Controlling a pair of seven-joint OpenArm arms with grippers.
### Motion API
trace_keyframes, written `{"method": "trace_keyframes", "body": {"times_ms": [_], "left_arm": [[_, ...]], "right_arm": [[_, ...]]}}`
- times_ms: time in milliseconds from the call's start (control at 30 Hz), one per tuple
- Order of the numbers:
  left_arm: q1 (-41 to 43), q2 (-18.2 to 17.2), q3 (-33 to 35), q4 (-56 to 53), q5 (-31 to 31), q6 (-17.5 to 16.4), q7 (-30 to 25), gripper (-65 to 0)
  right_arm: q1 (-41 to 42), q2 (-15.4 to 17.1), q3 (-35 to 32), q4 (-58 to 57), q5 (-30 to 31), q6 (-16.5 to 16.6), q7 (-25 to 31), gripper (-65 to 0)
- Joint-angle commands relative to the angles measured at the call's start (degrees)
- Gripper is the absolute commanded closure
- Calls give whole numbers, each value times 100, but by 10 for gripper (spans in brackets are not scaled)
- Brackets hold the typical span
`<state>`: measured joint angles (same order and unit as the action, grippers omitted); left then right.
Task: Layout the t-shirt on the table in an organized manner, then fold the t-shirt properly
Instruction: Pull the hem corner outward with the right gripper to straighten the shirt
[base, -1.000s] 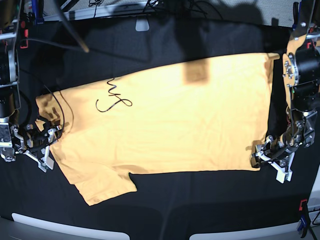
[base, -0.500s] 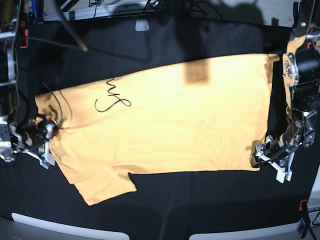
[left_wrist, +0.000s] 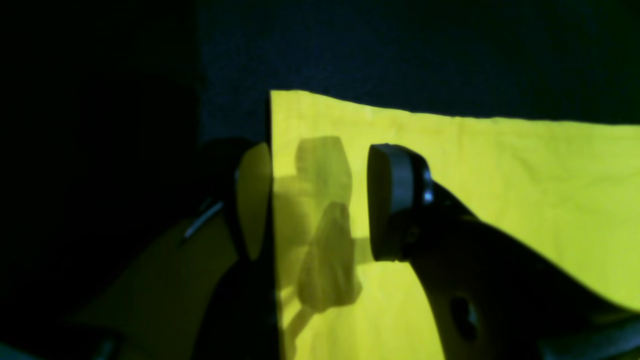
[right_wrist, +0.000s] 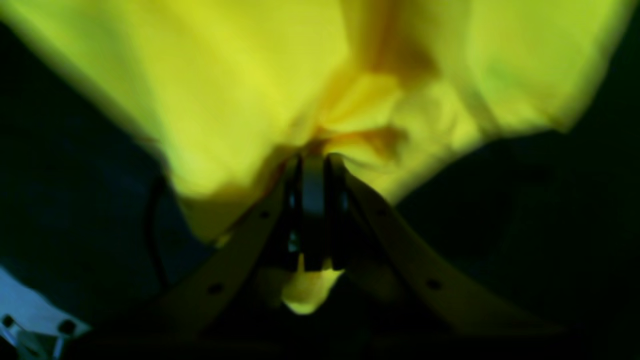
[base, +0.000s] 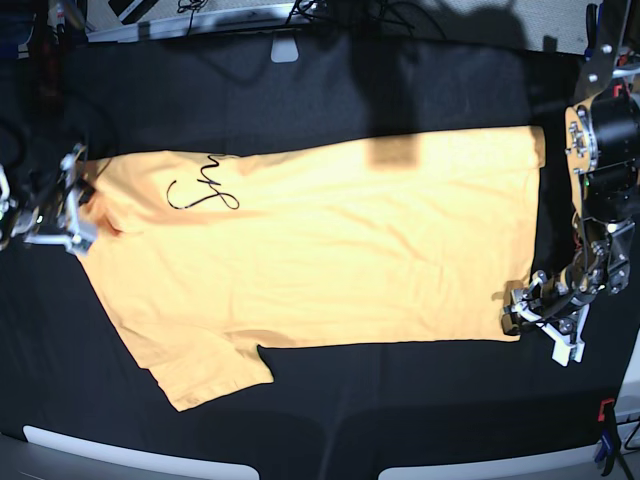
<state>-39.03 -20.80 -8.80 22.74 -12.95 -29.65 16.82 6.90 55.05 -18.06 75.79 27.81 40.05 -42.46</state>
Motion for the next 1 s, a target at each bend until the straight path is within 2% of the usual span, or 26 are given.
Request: {"method": "trace_keyframes", "body": {"times_ms": [0,300,433,567,667,800,833,933,967], "left_arm": [[-192,-66,-17,92,-57,-42,-142,-292],[-192,-66,-17,92,-57,-42,-146,-292],[-192,-66,-17,92,-57,-44,-146,-292],[-192,-66,-17,92,-57,-42,-151,-292],[-192,-66,-17,92,-57,-44,-149,-292],[-192,-66,-17,92,-57,-44,-149,-292],[-192,-68,-17,92,-57,-44,-149,-292],[-195,-68,-17,92,-57,-44,-149,-292],[-195,-68,-17,92,-57,-42,-149,-292]], "right_arm": [[-114,195,267,223,9,-5,-9,0],[-2529,195,2162,1606,4,-5,-4,0],[-3377,195,2885,1869,-267,-5,-2,0],[-3967,192,3582,1869,-800,-5,201,0],[-4188,192,3939,1864,-866,-5,321,0],[-4199,195,4057,1853,-844,-5,203,0],[-4199,195,4057,1853,-748,-5,83,-44],[-4199,197,4057,1853,-540,-5,-293,-234],[-4197,203,4057,1853,-496,-5,-396,-270]]}}
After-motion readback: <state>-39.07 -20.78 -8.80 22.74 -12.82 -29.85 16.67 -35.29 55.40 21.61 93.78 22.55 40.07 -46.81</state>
